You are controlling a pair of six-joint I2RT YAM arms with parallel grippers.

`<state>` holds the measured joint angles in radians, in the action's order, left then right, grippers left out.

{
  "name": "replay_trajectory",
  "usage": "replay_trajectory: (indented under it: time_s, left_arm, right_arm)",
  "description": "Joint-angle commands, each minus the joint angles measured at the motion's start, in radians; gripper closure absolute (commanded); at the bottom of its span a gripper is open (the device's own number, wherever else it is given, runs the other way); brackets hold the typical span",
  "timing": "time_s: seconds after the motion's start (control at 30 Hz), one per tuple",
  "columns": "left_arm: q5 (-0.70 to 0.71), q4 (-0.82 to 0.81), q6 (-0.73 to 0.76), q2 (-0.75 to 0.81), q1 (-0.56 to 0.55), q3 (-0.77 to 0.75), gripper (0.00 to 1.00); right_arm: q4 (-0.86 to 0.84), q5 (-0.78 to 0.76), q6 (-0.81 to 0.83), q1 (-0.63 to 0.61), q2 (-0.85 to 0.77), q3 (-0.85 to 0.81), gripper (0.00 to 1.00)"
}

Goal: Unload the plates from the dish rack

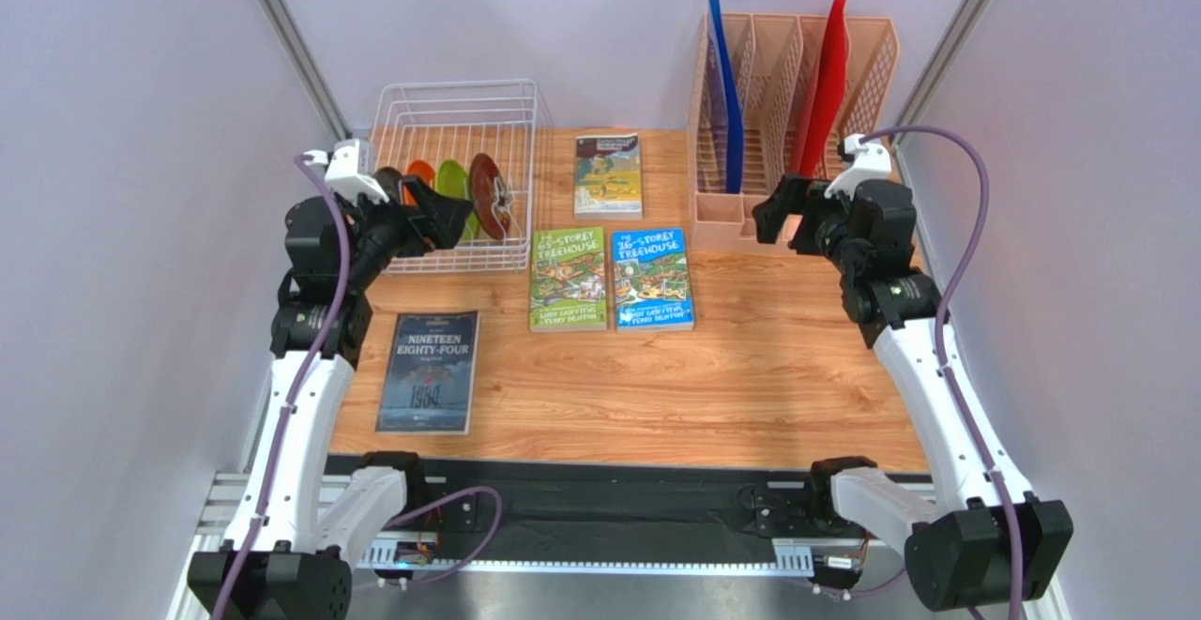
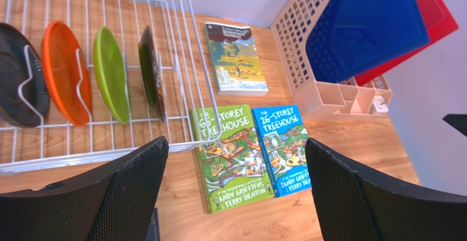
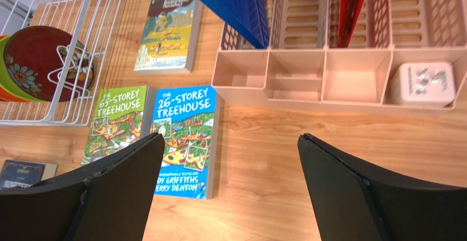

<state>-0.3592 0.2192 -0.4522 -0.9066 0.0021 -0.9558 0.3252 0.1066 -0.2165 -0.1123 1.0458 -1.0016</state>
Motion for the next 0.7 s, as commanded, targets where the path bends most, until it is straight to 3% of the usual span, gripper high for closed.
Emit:
replay_trajectory:
  time_s: [0.0, 0.13, 0.2, 0.3, 0.37, 0.47, 0.67]
  left_arm:
    - [0.039, 0.000, 0.010, -0.008, 0.001, -0.051, 0.00]
    - [-0.087, -0.076, 0.040, -0.012, 0.001, -0.023, 0.00]
    - [-0.105, -0.151, 0.018, -0.028, 0.001, 0.014, 0.00]
    - [-0.187, -0.182, 0.029, -0.093, 0.004, -0.001, 0.00]
    - [-0.166, -0.191, 0.052, -0.162, 0.006, -0.023, 0.12]
    - [-0.092, -0.198, 0.073, -0.257, 0.001, -0.052, 0.12]
    - [0.106, -0.293, 0.132, -0.411, -0.069, -0.118, 0.15]
  right_arm:
    - [0.045, 0.027, -0.095, -0.003, 0.026, -0.090, 0.00]
    - [-0.052, -0.001, -0.182, 0.000, 0.042, -0.063, 0.00]
    - [-0.118, 0.146, -0.155, 0.000, 0.054, -0.039, 0.00]
    - [-0.143, 0.229, -0.156, 0.000, 0.118, -0.049, 0.00]
    - [-0.078, 0.217, -0.118, -0.001, 0.186, -0.101, 0.00]
    - [-0.009, 0.182, -0.086, -0.001, 0.240, -0.146, 0.00]
    - [-0.038, 0.196, -0.089, -0.001, 0.299, -0.131, 0.00]
